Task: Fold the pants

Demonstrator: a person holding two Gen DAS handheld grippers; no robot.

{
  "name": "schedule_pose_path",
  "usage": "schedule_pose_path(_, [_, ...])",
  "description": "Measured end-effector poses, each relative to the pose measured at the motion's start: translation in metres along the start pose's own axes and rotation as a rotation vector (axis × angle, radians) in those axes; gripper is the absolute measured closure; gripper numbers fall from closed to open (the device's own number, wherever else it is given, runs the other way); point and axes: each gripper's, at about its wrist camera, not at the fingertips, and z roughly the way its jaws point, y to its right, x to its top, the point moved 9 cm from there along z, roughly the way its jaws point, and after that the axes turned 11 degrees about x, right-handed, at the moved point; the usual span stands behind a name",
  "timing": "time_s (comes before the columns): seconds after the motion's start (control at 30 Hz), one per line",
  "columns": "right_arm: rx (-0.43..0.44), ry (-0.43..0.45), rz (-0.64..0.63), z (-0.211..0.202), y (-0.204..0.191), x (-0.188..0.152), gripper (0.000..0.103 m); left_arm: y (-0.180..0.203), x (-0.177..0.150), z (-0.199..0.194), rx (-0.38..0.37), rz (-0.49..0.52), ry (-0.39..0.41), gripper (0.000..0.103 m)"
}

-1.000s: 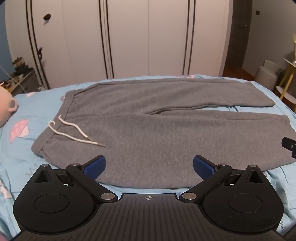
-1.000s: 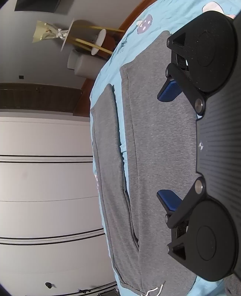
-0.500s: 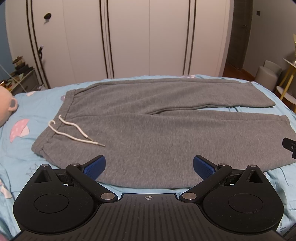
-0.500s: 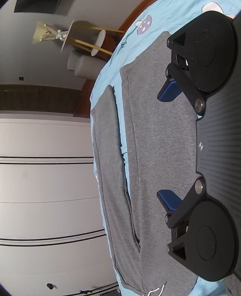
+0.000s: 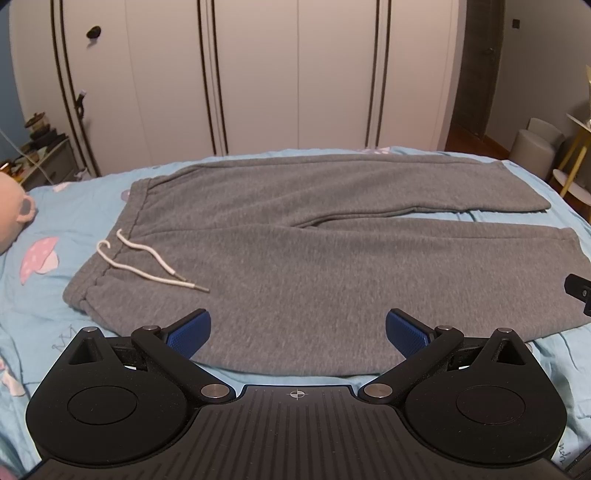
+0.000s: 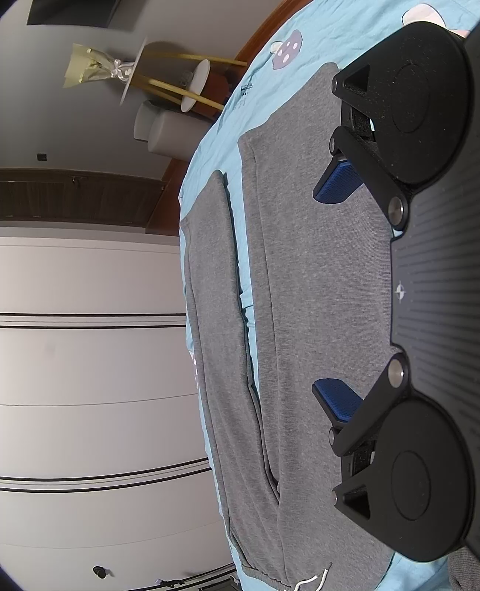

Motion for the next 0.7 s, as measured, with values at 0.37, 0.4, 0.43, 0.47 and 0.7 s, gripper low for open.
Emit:
schedule_pose_path(0.37, [0.006,0.000,0.012,-0.0007,0.0032,-0.0030,0.002,0.0012,0.0011,0.0027,0.002,0.000,-0.005,0.000])
schedule_pose_path(0.4, [0.007,-0.001,0.013,-0.0008,0.0031,-0.0033,0.002,0.0014,0.0009,0.0026,0.002,0.000,-0.006,0.000])
schedule_pose_path(0.43, [0.008,-0.001,0.013,-0.0005,0.0029,-0.0034,0.002,0.0016,0.0006,0.0025,0.002,0.001,-0.006,0.000])
schedule_pose_path(0.47, [0.008,-0.001,0.013,-0.0003,0.0027,-0.0033,0.002,0.0018,0.0003,0.0023,0.002,0.001,-0.006,0.000])
schedule_pose_path(0.7, [0.010,-0.003,0.019,0.0006,0.0026,-0.0031,0.002,0.0021,-0.0032,0.0004,0.003,0.005,-0.011,0.000])
